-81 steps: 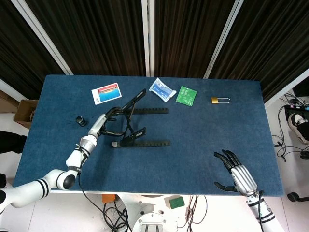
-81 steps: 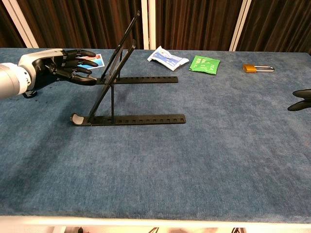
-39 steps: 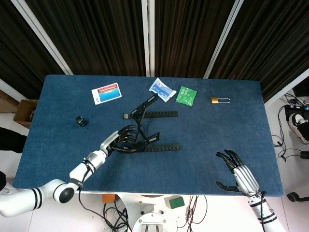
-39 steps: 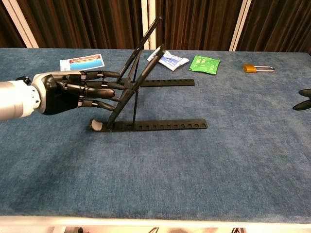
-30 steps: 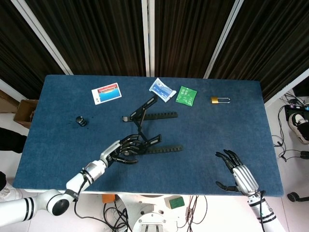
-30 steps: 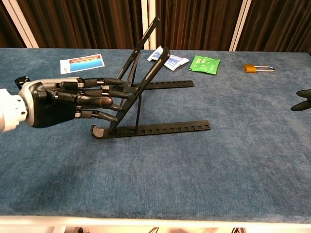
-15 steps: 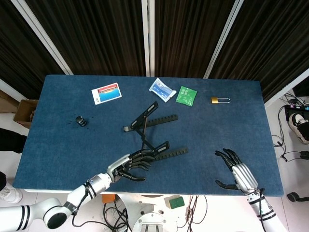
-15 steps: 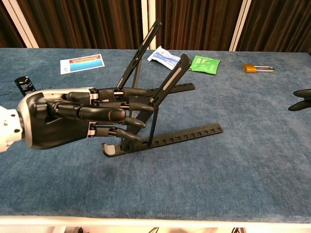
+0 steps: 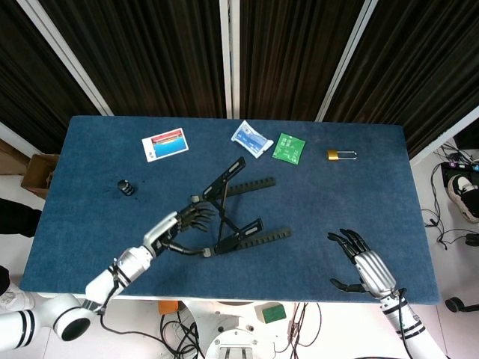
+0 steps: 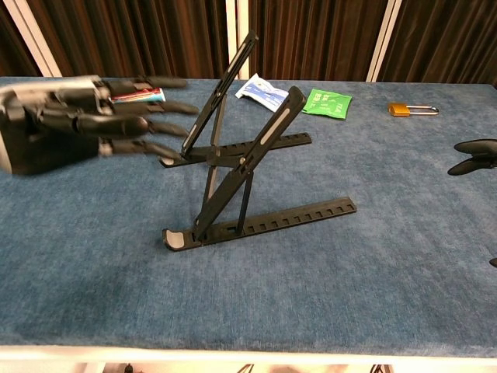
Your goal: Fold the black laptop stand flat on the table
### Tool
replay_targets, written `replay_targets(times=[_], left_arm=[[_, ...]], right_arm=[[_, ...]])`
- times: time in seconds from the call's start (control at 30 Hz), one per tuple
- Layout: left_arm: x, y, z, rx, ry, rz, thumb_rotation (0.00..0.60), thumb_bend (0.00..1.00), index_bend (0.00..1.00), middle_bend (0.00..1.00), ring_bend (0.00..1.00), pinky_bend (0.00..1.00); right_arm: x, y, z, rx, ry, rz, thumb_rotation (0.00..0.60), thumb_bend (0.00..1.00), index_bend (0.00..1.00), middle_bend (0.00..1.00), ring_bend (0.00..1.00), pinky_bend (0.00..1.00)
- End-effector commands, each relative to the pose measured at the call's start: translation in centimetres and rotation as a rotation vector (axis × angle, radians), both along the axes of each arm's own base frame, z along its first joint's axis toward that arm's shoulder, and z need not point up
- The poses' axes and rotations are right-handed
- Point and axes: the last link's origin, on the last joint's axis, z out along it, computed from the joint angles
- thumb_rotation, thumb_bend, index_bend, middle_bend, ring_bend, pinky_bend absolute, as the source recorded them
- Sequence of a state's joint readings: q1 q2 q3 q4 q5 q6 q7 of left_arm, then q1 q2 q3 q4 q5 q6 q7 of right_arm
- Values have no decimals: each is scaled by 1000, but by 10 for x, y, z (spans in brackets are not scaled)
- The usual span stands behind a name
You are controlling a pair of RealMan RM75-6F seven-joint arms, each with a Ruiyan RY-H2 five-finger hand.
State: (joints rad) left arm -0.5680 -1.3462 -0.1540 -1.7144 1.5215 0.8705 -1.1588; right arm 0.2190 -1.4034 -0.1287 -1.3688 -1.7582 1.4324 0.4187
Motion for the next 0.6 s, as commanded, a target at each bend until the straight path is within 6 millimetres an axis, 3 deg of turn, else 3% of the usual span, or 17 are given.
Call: replay_targets(times=[0.03,0.17,0.27,0.37,0.6], left_arm=[[-15,46,17,176,61,73,600,7,111,182,188,274],[-27,64,23,241,95,120,600,5,111,182,187,270],[-40,67,26,310,181,115,600,5,111,181,185,266],[-53,62,29,369,282,96,600,4,111,177,173,254],[-79,32,43,433,397,104,600,4,111,175,167,242]], right_arm=[[2,-1,-3,8,-12,-3,600,166,75,190,0,9],[11,-12,-13,64,-37,-4,600,160,75,184,0,9],[26,-27,-25,118,-79,6,600,159,59,154,0,9],[48,-45,-41,188,-128,18,600,159,3,88,0,4],[111,-71,-80,301,-275,104,600,160,0,0,0,0]])
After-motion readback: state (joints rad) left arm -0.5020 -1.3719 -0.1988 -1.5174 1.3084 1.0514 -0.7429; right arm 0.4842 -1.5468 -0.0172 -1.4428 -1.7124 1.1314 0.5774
